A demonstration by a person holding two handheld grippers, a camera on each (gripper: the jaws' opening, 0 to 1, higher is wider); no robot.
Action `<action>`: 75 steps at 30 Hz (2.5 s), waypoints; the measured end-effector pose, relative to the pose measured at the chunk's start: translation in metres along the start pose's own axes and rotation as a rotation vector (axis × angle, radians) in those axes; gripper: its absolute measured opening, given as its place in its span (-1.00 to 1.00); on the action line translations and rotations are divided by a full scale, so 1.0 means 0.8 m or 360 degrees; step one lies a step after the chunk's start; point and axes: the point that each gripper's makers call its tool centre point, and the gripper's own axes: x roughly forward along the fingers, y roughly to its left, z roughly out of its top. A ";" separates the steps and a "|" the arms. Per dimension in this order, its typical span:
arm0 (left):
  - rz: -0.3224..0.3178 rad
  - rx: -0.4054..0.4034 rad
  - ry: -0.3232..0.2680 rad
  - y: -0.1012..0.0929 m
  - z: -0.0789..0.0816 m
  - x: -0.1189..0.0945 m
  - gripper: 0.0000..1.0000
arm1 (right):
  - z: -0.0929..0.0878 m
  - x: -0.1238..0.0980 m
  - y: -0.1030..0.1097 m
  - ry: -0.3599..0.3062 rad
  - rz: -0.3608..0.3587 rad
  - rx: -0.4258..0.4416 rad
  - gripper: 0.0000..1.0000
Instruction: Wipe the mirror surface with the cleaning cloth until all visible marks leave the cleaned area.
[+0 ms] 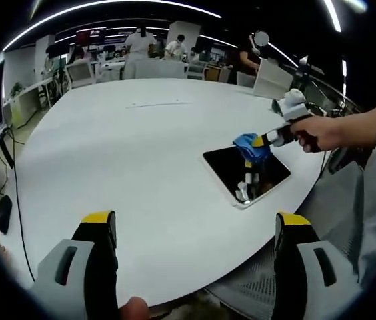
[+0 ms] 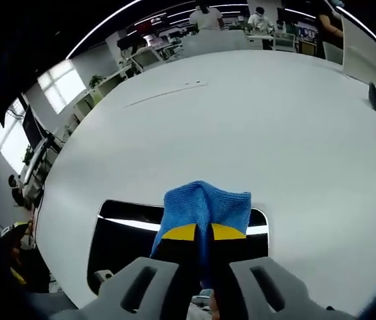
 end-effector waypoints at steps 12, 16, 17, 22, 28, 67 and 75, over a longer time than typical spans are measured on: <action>-0.0003 -0.0005 0.0007 0.008 -0.006 -0.006 0.96 | 0.001 0.018 0.055 -0.0007 0.0056 -0.0065 -0.98; -0.0008 0.0000 0.0010 0.011 -0.007 -0.008 0.96 | 0.004 0.021 0.061 -0.0013 0.0043 -0.0053 -0.98; -0.0008 0.0004 0.0013 0.011 -0.007 -0.008 0.96 | 0.005 0.022 0.063 -0.0010 0.0047 -0.0050 -0.98; -0.0005 0.0002 0.0006 0.017 -0.004 -0.009 0.96 | 0.005 0.025 0.075 0.0010 0.0071 -0.0041 -0.98; -0.0029 0.0040 0.0009 0.013 0.000 -0.006 0.96 | 0.006 0.033 0.100 0.0062 0.0126 -0.0054 -0.98; -0.0014 0.0031 -0.0045 0.001 0.008 -0.008 0.98 | -0.022 0.026 0.151 0.0206 0.0265 -0.0128 -1.00; -0.0020 0.0018 -0.0065 -0.001 0.007 -0.004 0.98 | -0.033 0.018 0.153 0.0236 0.0295 -0.0130 -1.00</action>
